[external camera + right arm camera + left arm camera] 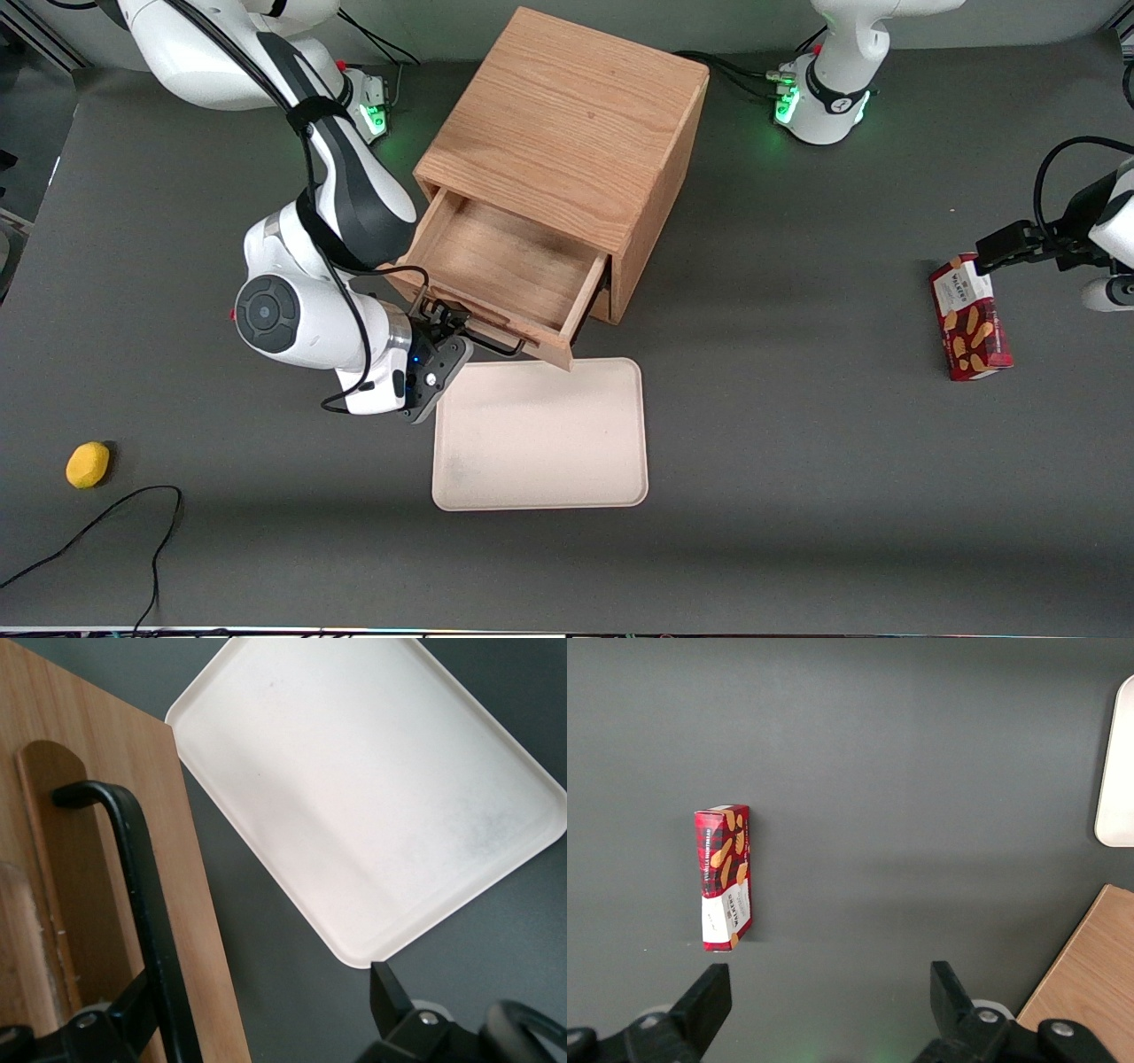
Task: Open upper drawer
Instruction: 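Keep pulling the drawer handle further out with the right gripper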
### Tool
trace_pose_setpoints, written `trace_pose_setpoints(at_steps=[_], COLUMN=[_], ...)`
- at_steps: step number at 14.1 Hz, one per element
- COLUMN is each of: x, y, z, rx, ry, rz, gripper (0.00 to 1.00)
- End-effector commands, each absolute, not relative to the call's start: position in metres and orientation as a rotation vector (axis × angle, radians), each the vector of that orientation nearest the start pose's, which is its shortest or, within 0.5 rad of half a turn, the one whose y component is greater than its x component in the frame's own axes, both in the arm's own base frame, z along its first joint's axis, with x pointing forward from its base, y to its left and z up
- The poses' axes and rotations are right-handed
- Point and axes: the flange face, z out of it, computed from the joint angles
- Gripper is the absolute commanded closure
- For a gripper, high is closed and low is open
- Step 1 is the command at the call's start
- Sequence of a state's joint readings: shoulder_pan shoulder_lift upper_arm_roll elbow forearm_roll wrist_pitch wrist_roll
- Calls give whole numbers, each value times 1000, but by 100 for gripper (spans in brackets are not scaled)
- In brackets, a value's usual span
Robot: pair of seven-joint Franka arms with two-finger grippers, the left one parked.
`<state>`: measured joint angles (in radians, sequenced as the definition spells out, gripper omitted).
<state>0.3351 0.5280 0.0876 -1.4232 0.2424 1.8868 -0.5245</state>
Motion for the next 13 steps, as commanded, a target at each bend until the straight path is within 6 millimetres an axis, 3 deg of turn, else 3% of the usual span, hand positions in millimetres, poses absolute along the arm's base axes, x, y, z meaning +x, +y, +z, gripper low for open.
trace_pose_setpoints(at_steps=[1, 13], x=[651, 679], y=[283, 247], z=[385, 384], rx=[-2590, -2601], ry=[-1173, -1135], rz=[21, -69], gripper=[0, 0])
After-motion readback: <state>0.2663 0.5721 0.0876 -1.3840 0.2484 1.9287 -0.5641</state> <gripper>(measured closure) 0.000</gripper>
